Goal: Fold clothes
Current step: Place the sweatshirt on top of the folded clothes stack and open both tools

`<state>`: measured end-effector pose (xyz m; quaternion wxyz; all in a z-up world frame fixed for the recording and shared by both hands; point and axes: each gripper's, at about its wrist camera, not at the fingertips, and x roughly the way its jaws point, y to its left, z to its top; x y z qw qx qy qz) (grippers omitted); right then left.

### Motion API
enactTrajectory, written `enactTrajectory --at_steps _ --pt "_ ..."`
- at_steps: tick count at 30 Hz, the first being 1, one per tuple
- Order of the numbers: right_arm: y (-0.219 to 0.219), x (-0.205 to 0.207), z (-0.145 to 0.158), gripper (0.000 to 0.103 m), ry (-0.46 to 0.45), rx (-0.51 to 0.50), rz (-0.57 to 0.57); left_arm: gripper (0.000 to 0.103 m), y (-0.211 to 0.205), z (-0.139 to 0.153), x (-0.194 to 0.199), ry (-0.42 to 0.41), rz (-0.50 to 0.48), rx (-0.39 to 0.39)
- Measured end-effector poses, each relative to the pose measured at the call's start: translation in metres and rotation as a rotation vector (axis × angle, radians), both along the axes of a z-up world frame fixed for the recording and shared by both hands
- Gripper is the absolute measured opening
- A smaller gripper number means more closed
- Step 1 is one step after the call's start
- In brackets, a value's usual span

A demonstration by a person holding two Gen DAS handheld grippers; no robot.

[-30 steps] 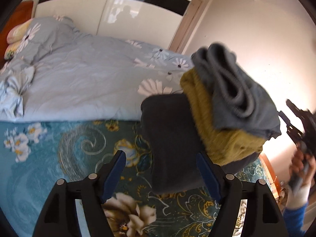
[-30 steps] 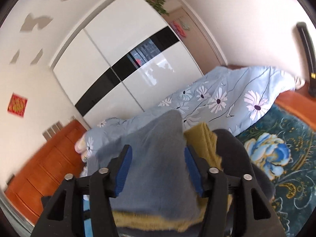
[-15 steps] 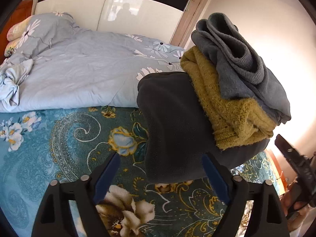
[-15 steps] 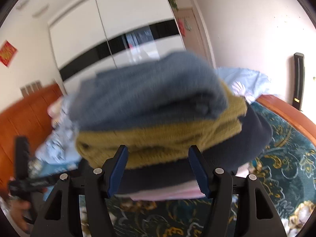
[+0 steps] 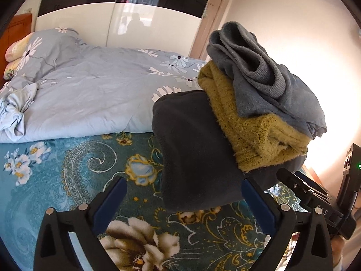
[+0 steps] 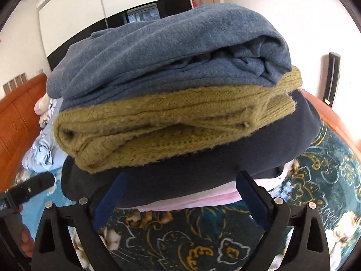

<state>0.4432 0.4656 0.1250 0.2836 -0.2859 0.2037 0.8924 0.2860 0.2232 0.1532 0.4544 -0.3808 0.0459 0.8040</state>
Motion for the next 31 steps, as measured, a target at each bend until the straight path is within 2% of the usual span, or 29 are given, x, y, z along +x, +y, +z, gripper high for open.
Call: enactTrajectory --at_steps 2,5,9,13,17,22,31 --pt "-0.004 -0.001 0.0 0.102 -0.01 -0.004 -0.01 0.103 0.0 0.001 0.001 0.011 0.009 -0.008" --pt "-0.016 -0.005 0.006 0.103 -0.044 0.049 -0.032 0.103 -0.001 0.002 0.003 0.029 0.024 -0.022" --pt "-0.021 -0.009 0.007 0.103 -0.063 0.068 -0.047 0.103 0.003 0.005 0.008 0.105 0.046 -0.075" --pt "-0.023 -0.017 0.004 0.103 -0.089 0.045 -0.057 0.103 0.003 0.008 0.009 0.112 0.029 -0.064" --pt "-0.03 -0.02 0.009 0.103 -0.118 0.069 -0.079 0.103 0.004 0.009 0.009 0.118 0.015 -0.055" --pt "-0.032 -0.026 0.011 0.103 -0.124 0.037 -0.054 0.103 0.003 0.012 0.012 0.16 0.025 -0.043" --pt "-0.036 -0.033 0.025 0.103 -0.131 0.046 -0.054 0.103 0.001 0.011 0.009 0.167 0.035 -0.051"
